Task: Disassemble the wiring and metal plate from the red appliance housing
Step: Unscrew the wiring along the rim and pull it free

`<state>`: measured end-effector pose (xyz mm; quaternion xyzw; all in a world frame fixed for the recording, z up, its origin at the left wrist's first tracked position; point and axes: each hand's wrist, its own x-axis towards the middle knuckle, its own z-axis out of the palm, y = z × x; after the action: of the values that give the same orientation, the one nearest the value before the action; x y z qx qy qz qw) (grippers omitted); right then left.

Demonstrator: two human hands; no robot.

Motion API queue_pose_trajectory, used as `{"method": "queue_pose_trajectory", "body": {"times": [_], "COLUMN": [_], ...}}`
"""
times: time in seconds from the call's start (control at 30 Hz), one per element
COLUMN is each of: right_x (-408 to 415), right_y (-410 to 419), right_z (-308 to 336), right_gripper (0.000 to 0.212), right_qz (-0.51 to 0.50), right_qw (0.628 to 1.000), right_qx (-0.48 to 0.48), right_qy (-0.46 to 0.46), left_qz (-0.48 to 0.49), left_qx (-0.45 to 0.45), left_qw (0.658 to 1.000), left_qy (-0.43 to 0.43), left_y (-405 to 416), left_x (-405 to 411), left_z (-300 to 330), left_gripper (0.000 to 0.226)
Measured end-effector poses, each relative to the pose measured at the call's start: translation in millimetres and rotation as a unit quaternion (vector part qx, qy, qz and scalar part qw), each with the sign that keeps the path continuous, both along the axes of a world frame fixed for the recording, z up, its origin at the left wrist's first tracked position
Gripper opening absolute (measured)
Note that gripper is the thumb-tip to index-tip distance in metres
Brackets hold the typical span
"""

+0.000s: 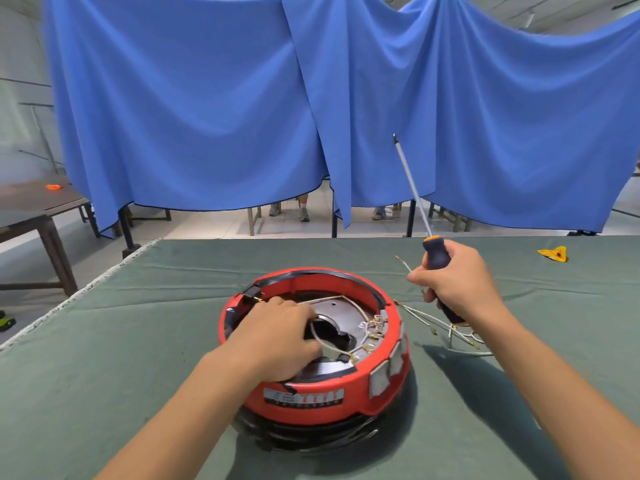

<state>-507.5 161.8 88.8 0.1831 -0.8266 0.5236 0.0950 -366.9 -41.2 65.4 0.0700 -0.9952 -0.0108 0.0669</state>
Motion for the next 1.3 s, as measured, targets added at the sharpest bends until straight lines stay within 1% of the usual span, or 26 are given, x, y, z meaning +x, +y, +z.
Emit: {"method": "queue_pose_trajectory", "body": {"times": [0.17,0.3,0.5,0.57,0.6,0.67,0.7,0.73,0.8,0.87,0.93,0.97,1.03,1.07,1.13,1.17,1.2,1.23,1.27,1.3], "right_x": [-15.0,-29.2,-51.0,-50.6,-47.8,-38.0,-31.9,-24.5,-6.6,13.4,32.6,41.2,57.1,63.9,76.0,80.7,83.5,85.0,86.1,86.6], "right_y": [-42.9,-78.1,-90.4,-86.4,-83.8,-76.3,-73.0,-68.7,-59.6,-51.7,-47.0,-46.0,-45.2,-45.3,-44.8,-44.0,-43.7,-43.2,-42.3,-41.7], "right_z": [-20.4,-29.3,-33.6,-33.1,-32.0,-26.0,-22.4,-17.9,-8.0,2.6,11.0,14.7,22.1,25.9,33.2,36.5,38.8,39.8,40.1,39.8], "right_gripper": [0.028,0.025,0.021,0.019,0.017,0.018,0.021,0.023,0.021,0.017,0.020,0.020,0.023,0.025,0.027,0.027,0.027,0.028,0.029,0.030], "right_qz": [0.018,0.048,0.072,0.073,0.070,0.073,0.082,0.094,0.118,0.131,0.138,0.143,0.160,0.172,0.199,0.210,0.219,0.223,0.222,0.217], "right_qw": [0.998,0.993,0.983,0.982,0.983,0.986,0.988,0.990,0.990,0.989,0.985,0.983,0.975,0.970,0.960,0.958,0.958,0.960,0.963,0.965], "right_qx": [0.038,0.080,0.159,0.165,0.162,0.138,0.116,0.091,0.041,-0.007,-0.039,-0.049,-0.066,-0.068,-0.050,-0.030,-0.003,0.029,0.063,0.092], "right_qy": [-0.036,-0.074,-0.065,-0.061,-0.056,-0.052,-0.055,-0.057,-0.064,-0.075,-0.092,-0.104,-0.138,-0.158,-0.191,-0.194,-0.185,-0.166,-0.140,-0.113], "left_qz": [0.036,0.034,0.036,0.037,0.037,0.035,0.044,0.058,0.087,0.118,0.156,0.185,0.254,0.281,0.305,0.306,0.303,0.299,0.290,0.280], "left_qx": [0.014,0.012,0.024,0.031,0.047,0.130,0.182,0.223,0.257,0.251,0.184,0.141,0.083,0.080,0.085,0.087,0.091,0.095,0.107,0.136], "left_qw": [0.999,0.999,0.999,0.999,0.998,0.987,0.975,0.959,0.931,0.920,0.932,0.941,0.950,0.949,0.945,0.946,0.946,0.946,0.945,0.940], "left_qy": [-0.010,-0.002,0.023,0.022,0.029,0.085,0.122,0.165,0.242,0.275,0.270,0.245,0.159,0.118,0.076,0.064,0.063,0.080,0.108,0.139], "left_y": [-30.3,-30.9,-34.3,-33.5,-33.3,-32.5,-33.5,-33.9,-35.6,-37.0,-38.8,-41.0,-44.2,-45.1,-46.5,-48.5,-48.4,-49.3,-48.5,-47.5], "left_x": [25.6,28.6,25.5,25.4,25.4,25.2,25.6,26.0,28.0,31.7,36.9,39.2,45.3,48.4,53.1,52.8,52.7,51.1,49.7,46.2], "left_z": [2.1,2.2,-4.0,-3.7,-2.5,2.6,5.6,9.0,15.7,20.2,23.2,24.2,27.8,29.7,30.5,27.8,26.5,23.2,21.1,18.0], "left_gripper": [0.054,0.052,0.052,0.049,0.043,0.026,0.020,0.019,0.020,0.020,0.020,0.023,0.032,0.030,0.008,0.009,0.013,0.012,0.006,0.007]}}
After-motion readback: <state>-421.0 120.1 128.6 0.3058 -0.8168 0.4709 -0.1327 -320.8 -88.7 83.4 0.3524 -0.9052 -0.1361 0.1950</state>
